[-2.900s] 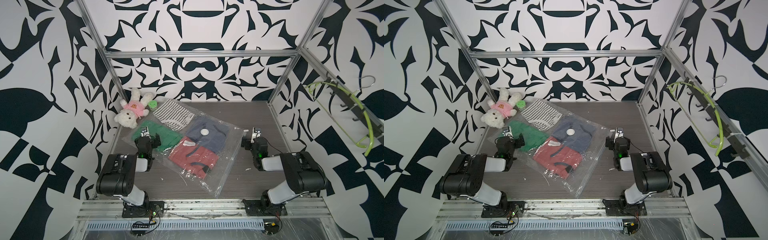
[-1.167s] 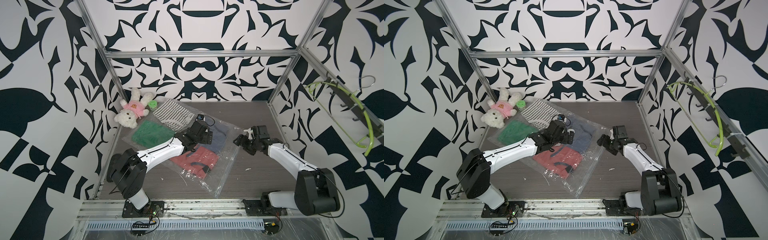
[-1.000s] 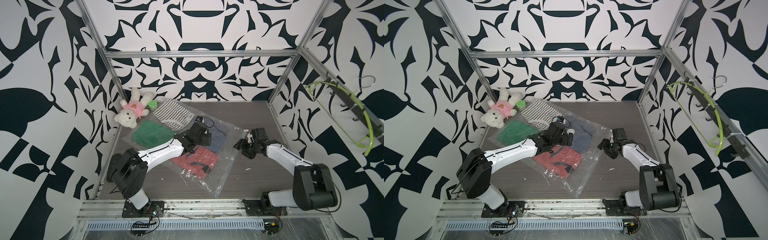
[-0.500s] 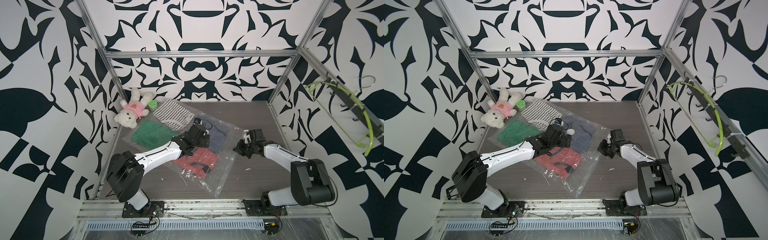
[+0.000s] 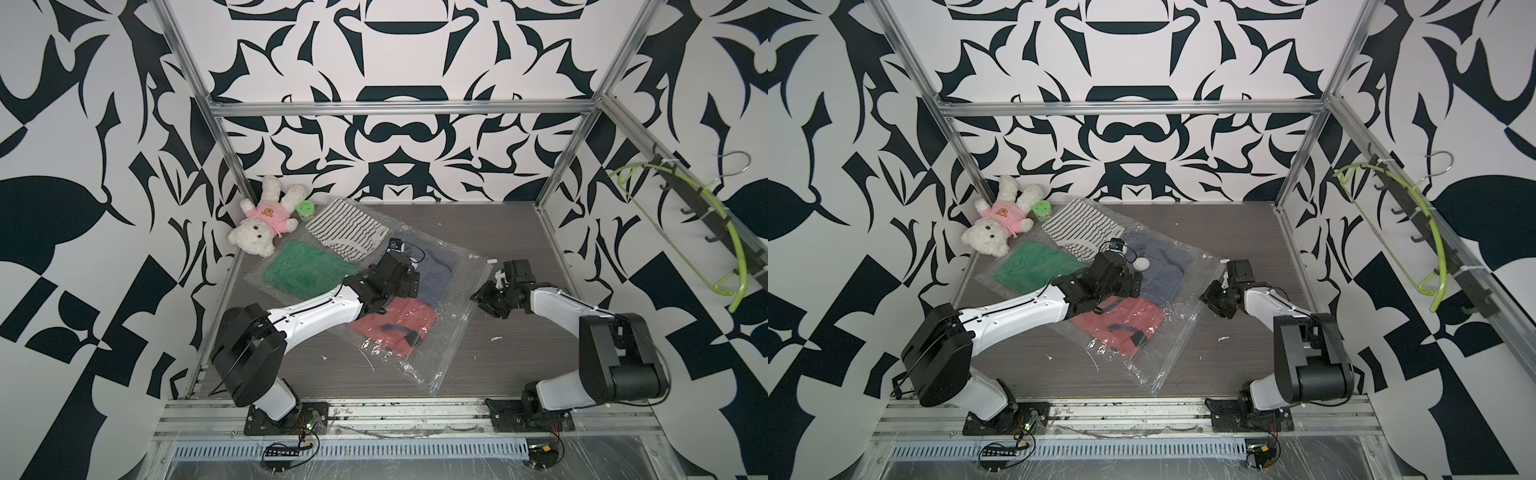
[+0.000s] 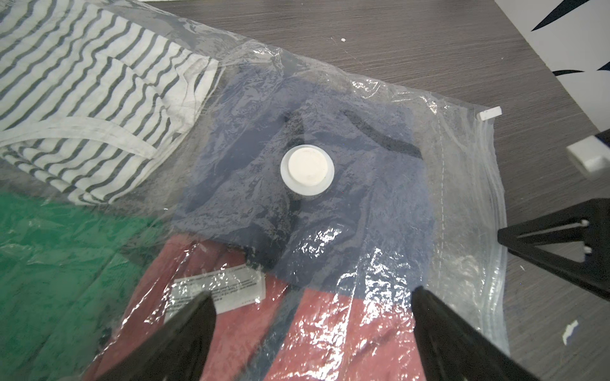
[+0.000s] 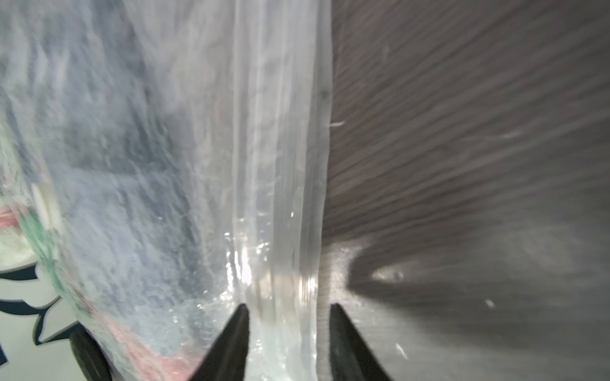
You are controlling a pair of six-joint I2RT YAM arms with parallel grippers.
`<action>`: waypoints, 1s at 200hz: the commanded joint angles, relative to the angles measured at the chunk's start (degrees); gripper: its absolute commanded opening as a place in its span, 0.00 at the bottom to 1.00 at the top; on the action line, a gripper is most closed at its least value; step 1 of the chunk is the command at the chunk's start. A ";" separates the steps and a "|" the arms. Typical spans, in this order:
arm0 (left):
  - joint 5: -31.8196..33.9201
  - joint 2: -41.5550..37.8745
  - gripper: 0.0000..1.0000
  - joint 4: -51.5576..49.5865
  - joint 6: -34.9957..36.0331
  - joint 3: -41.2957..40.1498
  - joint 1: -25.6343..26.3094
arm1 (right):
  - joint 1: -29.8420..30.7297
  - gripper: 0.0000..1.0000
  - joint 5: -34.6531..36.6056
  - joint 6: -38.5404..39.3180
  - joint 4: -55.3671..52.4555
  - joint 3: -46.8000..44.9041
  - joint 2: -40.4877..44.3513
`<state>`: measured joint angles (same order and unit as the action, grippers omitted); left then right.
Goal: Take the tank top out of the vacuum bag
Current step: Open the vacuum bag at the center of the board.
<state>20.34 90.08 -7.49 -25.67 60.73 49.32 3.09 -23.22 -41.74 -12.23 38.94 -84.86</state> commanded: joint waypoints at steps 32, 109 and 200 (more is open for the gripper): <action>1.83 -1.39 0.98 0.41 -0.17 -1.51 0.34 | 0.91 0.00 -2.51 0.21 5.21 0.77 1.79; 0.78 -1.99 0.98 3.11 7.24 -1.31 5.52 | 1.65 0.00 -7.01 -3.63 5.40 2.07 5.76; 1.68 4.77 0.99 5.21 17.51 4.10 16.09 | 1.92 0.00 -16.04 -13.99 10.30 3.25 12.02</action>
<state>19.68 91.42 -2.33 -12.12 61.12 63.22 4.73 -33.69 -50.15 -7.27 40.45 -74.19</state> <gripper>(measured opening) 0.992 0.046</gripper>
